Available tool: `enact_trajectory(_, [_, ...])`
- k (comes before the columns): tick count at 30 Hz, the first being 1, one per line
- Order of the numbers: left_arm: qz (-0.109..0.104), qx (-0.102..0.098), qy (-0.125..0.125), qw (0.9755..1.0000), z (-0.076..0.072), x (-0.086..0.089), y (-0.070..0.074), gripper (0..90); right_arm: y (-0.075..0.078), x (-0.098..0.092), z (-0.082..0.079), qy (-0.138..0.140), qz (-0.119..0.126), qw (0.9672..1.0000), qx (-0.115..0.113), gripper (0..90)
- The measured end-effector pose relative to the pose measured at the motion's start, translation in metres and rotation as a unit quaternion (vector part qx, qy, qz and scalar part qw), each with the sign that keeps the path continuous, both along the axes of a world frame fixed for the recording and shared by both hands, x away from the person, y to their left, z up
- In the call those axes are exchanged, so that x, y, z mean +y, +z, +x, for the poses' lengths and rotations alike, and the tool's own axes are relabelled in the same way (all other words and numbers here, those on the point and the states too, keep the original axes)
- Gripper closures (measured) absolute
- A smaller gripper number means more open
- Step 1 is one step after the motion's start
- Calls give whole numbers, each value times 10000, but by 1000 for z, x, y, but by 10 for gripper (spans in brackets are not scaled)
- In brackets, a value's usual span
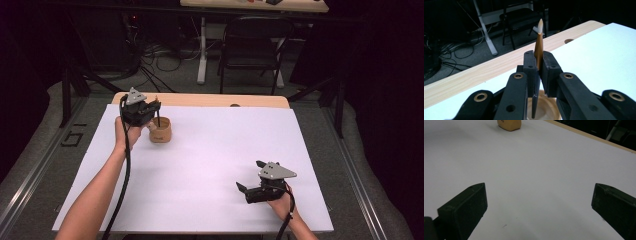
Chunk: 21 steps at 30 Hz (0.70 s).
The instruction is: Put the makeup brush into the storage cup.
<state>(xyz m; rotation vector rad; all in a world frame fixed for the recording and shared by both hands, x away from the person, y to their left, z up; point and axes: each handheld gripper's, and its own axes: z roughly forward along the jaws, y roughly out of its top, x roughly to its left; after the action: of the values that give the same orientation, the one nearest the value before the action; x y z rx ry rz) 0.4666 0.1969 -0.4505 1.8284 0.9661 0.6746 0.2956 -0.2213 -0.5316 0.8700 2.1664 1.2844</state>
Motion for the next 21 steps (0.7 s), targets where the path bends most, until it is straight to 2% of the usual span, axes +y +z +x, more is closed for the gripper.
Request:
enact_trajectory(2, [7, 17, -17, 10000, 0, 0, 0, 802, 0, 0, 0, 4, 2, 10000, -3, 0])
enact_trajectory(3, [-8, 20, -25, 10000, 0, 1, 0, 740, 0, 0, 0, 15, 6, 10000, -3, 0])
enact_trajectory(6, [-5, 205, -103, 9997, 0, 3, 0, 392, 1, -1, -1, 10, 18, 10000, -19, 0])
enact_trajectory(9, [63, 254, -131, 9996, -3, 6, 0, 185, 2, -1, -1, 17, 43, 10000, -57, 0])
enact_trajectory(10, [73, 243, -137, 9996, -4, 7, 0, 144, 2, -1, -1, 3, 40, 10000, -68, 0])
enact_trajectory(14, [35, 220, -121, 9997, -11, 13, 1, 55, 2, -1, -1, 2, 52, 10000, -72, 0])
enact_trajectory(21, [-16, 149, -184, 9997, -25, 20, 4, 12, 4, -2, -1, 23, 131, 9998, -155, 0])
